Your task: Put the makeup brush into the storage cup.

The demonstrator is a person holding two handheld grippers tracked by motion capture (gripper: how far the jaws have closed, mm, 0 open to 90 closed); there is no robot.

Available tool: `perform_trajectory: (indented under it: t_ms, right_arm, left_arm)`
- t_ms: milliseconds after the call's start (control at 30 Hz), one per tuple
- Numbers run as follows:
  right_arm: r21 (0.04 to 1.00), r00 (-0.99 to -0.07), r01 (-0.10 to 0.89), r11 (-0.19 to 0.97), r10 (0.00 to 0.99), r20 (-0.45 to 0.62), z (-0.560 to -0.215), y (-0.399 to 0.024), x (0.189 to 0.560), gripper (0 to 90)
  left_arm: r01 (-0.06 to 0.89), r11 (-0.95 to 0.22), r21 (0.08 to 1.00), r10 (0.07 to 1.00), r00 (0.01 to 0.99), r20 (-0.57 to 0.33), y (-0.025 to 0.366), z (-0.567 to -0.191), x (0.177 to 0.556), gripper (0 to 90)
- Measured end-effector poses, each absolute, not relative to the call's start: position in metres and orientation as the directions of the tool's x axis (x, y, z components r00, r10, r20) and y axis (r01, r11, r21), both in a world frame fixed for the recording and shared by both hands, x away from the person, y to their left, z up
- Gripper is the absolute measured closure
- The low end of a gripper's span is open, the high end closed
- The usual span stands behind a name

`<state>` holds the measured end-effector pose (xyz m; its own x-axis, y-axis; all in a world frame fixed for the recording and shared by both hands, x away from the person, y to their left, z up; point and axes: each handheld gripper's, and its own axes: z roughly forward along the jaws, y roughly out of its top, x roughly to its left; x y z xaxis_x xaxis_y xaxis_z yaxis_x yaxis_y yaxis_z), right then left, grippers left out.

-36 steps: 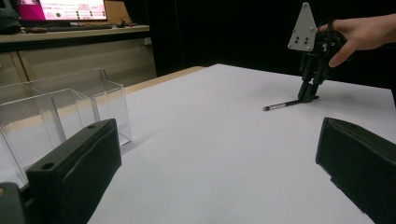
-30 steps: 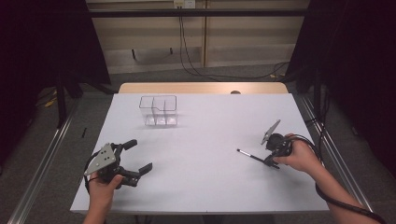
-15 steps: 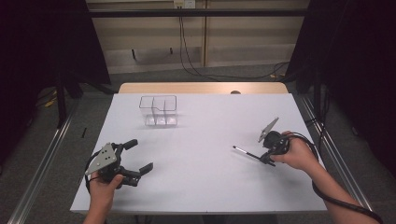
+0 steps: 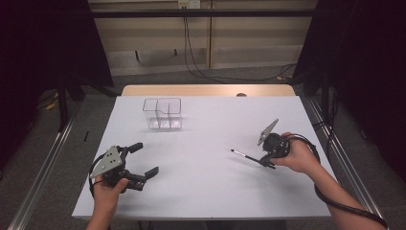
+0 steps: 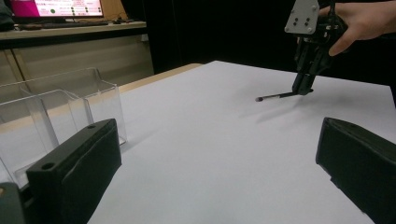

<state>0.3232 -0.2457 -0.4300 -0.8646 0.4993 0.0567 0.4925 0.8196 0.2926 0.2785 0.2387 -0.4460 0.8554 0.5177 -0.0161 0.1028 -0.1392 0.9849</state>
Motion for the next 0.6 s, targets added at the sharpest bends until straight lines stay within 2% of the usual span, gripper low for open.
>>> perform_trajectory:
  t_ms: [333,600]
  right_arm:
    - [0.317,-0.874,0.474,0.821,0.481,0.062,-0.427,-0.231,0.324,84.3]
    - [0.377,-0.879,0.462,0.803,0.47,0.075,-0.427,-0.224,0.324,84.2]
  left_arm:
    - [0.11,-0.15,0.982,0.507,0.861,-0.019,0.236,-0.446,0.281,0.0]
    - [0.113,-0.148,0.982,0.501,0.865,-0.024,0.233,-0.447,0.282,0.0]
